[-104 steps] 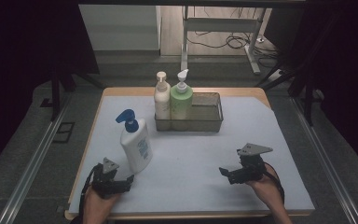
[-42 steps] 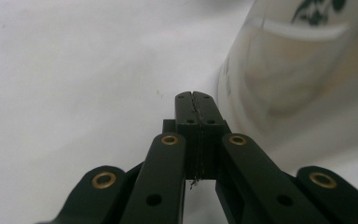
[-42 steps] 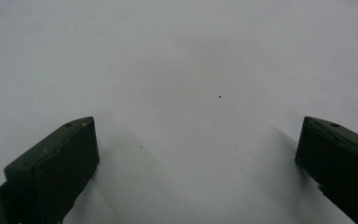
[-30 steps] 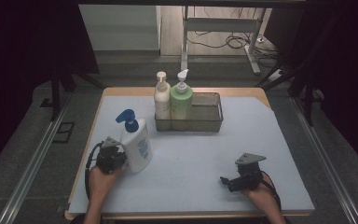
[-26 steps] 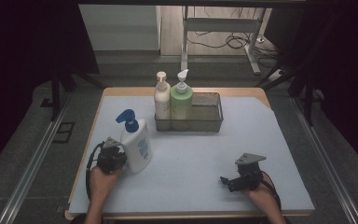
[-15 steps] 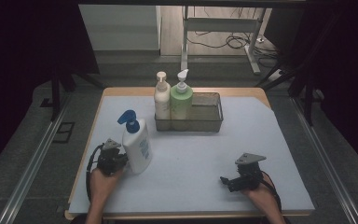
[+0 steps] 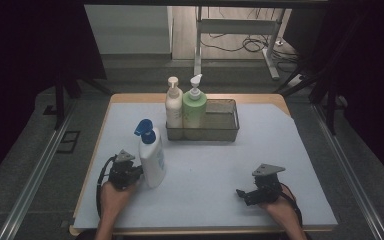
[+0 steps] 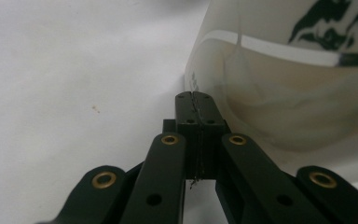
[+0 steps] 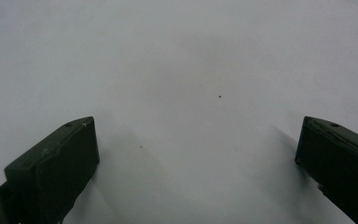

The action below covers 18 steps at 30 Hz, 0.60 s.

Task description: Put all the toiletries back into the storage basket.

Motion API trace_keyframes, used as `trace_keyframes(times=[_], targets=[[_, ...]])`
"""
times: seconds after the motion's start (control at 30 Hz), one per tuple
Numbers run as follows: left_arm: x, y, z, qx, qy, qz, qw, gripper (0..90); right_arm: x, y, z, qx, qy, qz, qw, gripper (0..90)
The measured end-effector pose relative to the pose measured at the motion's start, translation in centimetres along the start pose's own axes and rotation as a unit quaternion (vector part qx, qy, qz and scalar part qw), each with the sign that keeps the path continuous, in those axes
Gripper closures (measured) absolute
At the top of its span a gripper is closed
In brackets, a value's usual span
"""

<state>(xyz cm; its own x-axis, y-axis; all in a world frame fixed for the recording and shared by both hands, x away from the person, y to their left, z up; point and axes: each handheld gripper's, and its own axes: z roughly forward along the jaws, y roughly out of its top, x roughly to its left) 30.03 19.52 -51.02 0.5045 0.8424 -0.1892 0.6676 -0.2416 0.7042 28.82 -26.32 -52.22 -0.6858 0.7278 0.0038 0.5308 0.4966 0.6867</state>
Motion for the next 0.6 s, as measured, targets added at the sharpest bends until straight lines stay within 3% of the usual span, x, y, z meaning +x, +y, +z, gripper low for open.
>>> trace_keyframes(times=[0.6], targets=[[-2.3, -0.3, 0.3, 0.017, -0.010, 0.026, 0.9995, 89.6, 0.0, 0.0, 0.0, -0.002, -0.001, 0.001, 1.0000, 0.0]])
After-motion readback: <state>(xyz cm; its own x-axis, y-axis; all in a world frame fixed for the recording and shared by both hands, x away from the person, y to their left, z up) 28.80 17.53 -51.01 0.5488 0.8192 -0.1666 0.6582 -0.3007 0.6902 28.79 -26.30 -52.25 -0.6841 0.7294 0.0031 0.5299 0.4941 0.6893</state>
